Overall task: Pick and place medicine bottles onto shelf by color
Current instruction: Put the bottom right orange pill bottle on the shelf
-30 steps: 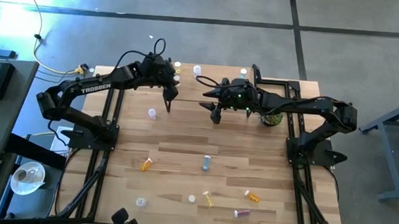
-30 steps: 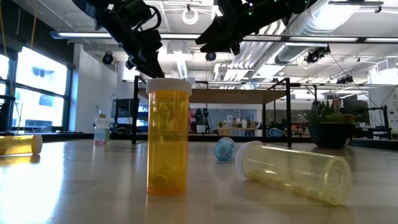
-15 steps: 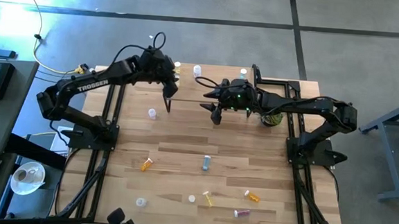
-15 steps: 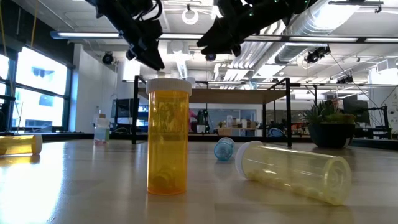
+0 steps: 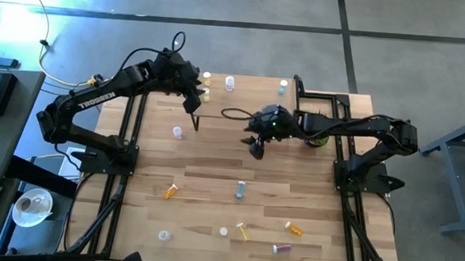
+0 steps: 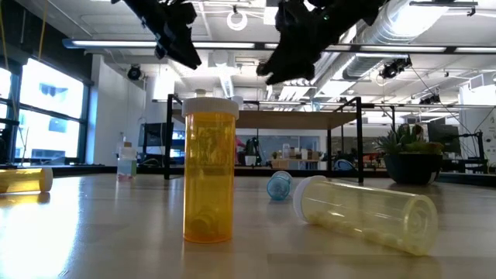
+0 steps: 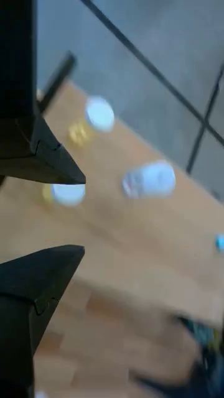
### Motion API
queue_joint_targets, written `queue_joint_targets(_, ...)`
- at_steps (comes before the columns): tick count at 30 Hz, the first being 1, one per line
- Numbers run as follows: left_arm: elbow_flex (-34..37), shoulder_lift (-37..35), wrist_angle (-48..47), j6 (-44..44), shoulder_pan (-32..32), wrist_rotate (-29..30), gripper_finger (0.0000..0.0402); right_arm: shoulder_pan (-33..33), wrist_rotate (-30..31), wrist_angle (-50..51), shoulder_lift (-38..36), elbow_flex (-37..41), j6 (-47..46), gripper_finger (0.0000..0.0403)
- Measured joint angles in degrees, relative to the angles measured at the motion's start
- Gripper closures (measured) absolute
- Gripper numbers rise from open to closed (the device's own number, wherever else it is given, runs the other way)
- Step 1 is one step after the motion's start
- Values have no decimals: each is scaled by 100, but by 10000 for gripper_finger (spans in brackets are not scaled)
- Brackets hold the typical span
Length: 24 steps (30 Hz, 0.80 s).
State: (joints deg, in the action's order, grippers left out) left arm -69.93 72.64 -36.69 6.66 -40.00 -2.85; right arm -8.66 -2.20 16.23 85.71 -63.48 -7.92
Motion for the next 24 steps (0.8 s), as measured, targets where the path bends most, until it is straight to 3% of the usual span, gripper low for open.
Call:
queue_joint_targets(3,0,-28,2,33,192,-288,241,137,-1,406,0,0,-298,201)
queue_joint_targets(11,391,-30,176,46,904,-361,241,580,-11,1188,0,0,-711,201)
queue_joint_targets(24,1499,-34,1488,-655,2253,-364,241,1386,107,2722,0,0,-1919,201)
